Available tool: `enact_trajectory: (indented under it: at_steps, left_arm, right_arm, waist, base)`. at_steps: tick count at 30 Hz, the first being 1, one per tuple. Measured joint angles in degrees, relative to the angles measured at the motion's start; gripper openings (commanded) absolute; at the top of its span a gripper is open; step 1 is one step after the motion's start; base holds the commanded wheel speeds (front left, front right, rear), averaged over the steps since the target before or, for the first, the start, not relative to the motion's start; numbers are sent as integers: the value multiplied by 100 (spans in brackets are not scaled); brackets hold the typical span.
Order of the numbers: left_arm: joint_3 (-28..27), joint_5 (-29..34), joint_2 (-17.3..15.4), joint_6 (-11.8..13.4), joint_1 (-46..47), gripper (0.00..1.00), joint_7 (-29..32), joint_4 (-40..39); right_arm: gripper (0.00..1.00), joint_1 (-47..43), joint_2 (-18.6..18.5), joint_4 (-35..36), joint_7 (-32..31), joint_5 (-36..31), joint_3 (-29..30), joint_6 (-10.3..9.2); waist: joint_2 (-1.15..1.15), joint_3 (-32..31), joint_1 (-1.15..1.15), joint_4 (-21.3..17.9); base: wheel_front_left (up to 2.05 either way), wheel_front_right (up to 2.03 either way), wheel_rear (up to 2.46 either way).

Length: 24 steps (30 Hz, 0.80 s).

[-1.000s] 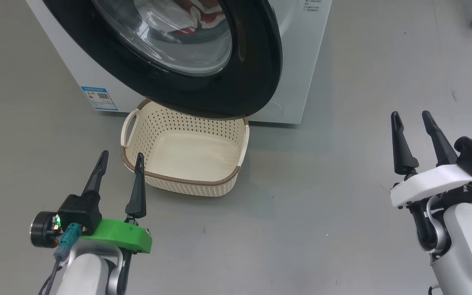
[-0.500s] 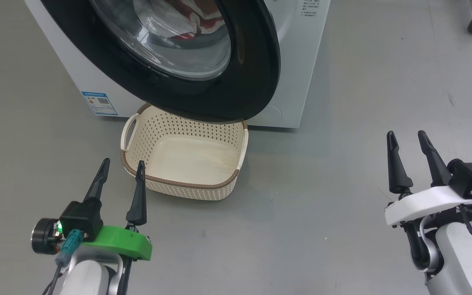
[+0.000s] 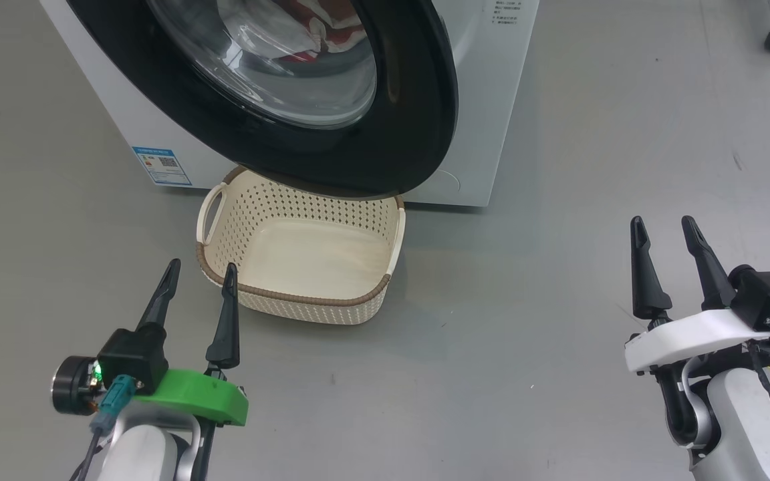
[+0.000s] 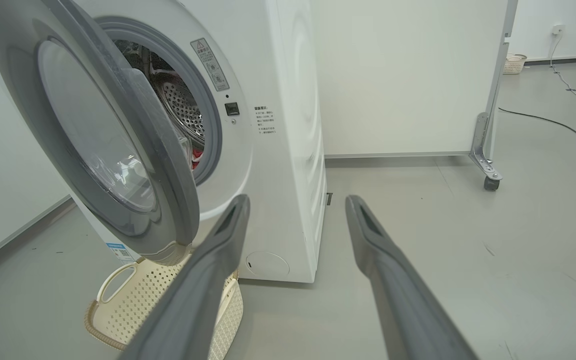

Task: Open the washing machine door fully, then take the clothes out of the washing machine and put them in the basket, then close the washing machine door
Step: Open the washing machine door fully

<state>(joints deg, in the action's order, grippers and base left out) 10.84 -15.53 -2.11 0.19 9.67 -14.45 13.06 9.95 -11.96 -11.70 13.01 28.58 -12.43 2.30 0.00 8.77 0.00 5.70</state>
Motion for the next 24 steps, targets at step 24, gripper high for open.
enact_trajectory:
  at_steps: [24]
  left_arm:
    - [-55,53,0,-5,-1,100,0,-34]
  right_arm:
    - [100,-85,38,70,43,-4,9,-44]
  waist:
    - [0,74,0,24]
  base:
    - [0,0,0]
